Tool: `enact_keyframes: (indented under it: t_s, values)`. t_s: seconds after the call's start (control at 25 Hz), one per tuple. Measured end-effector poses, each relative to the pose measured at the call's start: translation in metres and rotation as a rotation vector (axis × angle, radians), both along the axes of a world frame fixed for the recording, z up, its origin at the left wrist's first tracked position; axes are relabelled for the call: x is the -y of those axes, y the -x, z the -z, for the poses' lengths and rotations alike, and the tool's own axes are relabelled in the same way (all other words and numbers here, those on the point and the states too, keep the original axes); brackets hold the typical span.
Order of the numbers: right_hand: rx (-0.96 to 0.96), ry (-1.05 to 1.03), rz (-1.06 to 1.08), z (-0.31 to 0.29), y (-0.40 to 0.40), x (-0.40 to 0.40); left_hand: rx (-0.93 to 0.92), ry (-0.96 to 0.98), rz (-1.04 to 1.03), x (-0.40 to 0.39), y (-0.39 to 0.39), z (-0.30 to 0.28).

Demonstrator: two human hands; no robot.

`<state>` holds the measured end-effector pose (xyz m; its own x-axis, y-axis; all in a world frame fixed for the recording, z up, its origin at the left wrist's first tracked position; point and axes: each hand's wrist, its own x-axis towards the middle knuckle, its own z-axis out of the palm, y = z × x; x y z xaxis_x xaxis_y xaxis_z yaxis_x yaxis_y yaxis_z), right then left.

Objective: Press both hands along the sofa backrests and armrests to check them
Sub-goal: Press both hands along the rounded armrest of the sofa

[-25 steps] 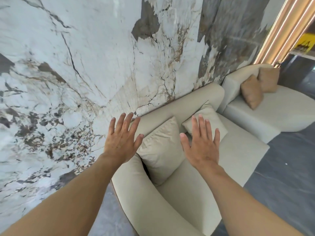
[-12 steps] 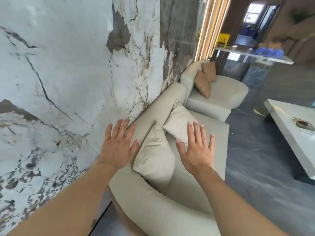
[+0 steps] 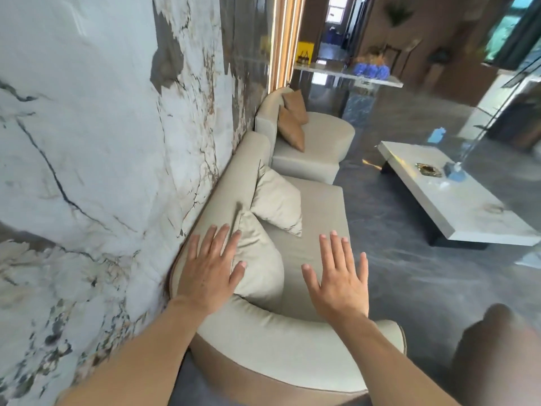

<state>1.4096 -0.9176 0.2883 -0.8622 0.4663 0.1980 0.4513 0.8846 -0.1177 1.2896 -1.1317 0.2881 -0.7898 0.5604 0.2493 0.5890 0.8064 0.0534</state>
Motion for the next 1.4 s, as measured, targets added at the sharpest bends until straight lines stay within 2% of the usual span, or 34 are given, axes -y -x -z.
enact_keyframes:
  t_s: [0.28,0.48,0.72,0.96,1.4]
  values:
    - [0.184,0.103,0.057,0.099,-0.048,-0.017,0.185,0.092,0.131,-0.022,-0.033,0.099]
    - [0.318,0.152,0.085,0.206,-0.073,-0.024,0.283,0.151,0.166,-0.035,-0.044,0.199]
    - [0.311,0.226,0.060,0.294,-0.068,-0.022,0.293,0.129,0.182,-0.051,-0.046,0.287]
    - [0.163,0.135,0.077,0.322,-0.067,-0.018,0.184,0.128,0.153,-0.051,-0.047,0.318]
    - [0.198,0.102,0.040,0.325,-0.057,-0.031,0.180,0.166,0.127,-0.061,-0.037,0.322]
